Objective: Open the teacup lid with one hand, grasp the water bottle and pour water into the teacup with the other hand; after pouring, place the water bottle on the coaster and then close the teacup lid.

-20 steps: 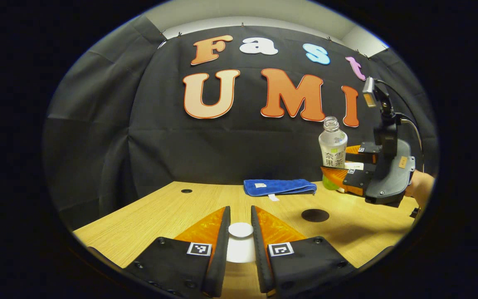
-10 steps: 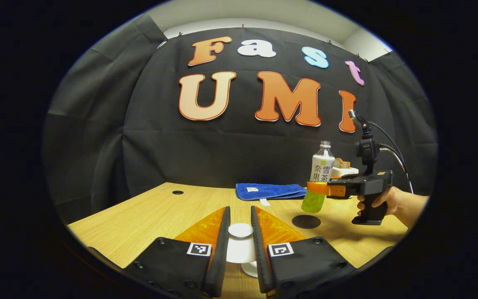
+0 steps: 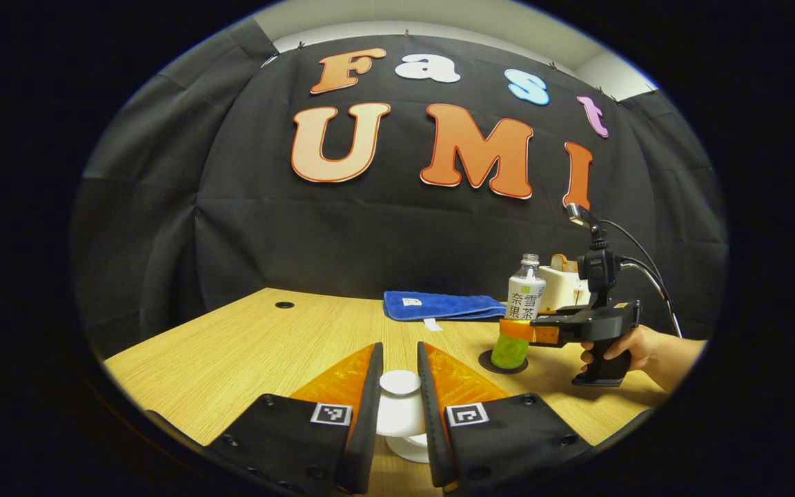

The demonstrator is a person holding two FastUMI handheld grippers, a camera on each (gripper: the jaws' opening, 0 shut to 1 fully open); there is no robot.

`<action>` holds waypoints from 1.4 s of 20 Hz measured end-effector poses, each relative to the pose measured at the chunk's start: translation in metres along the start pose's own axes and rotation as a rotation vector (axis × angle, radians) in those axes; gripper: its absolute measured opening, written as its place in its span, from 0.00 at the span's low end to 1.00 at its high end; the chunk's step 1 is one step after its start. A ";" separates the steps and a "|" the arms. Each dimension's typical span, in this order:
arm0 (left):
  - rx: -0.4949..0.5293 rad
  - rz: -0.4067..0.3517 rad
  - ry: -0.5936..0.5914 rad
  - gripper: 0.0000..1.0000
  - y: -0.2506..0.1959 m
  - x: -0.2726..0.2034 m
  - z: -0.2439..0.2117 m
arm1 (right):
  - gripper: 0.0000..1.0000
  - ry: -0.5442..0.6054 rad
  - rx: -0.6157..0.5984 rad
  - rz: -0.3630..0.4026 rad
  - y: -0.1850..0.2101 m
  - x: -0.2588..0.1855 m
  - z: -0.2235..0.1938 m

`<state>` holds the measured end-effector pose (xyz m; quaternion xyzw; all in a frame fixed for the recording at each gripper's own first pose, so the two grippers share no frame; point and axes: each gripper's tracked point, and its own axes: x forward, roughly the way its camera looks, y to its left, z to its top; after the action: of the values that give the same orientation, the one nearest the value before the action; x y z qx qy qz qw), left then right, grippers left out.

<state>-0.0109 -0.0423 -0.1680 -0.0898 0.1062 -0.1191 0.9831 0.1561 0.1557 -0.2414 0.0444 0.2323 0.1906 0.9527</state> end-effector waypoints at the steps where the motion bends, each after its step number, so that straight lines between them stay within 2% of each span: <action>1: 0.000 -0.001 0.005 0.36 -0.001 0.002 -0.001 | 0.63 -0.002 0.003 0.000 0.001 -0.001 -0.002; 5: -0.012 -0.017 0.032 0.36 -0.009 0.007 -0.010 | 0.63 0.001 -0.008 0.007 0.000 0.003 -0.005; 10: 0.006 -0.053 0.064 0.36 -0.024 0.014 -0.025 | 0.87 -0.012 -0.007 0.018 0.001 -0.003 0.000; 14: 0.003 -0.071 0.085 0.36 -0.033 0.016 -0.037 | 0.97 -0.028 -0.004 0.018 -0.003 -0.021 0.005; 20: 0.026 -0.077 0.131 0.36 -0.038 0.020 -0.058 | 0.97 -0.058 0.008 0.027 -0.008 -0.053 0.010; 28: 0.112 -0.054 0.147 0.36 -0.038 0.018 -0.064 | 0.97 -0.090 -0.007 0.031 -0.011 -0.086 0.015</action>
<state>-0.0169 -0.0933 -0.2254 -0.0286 0.1689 -0.1577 0.9725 0.0964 0.1128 -0.1931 0.0531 0.1880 0.2040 0.9593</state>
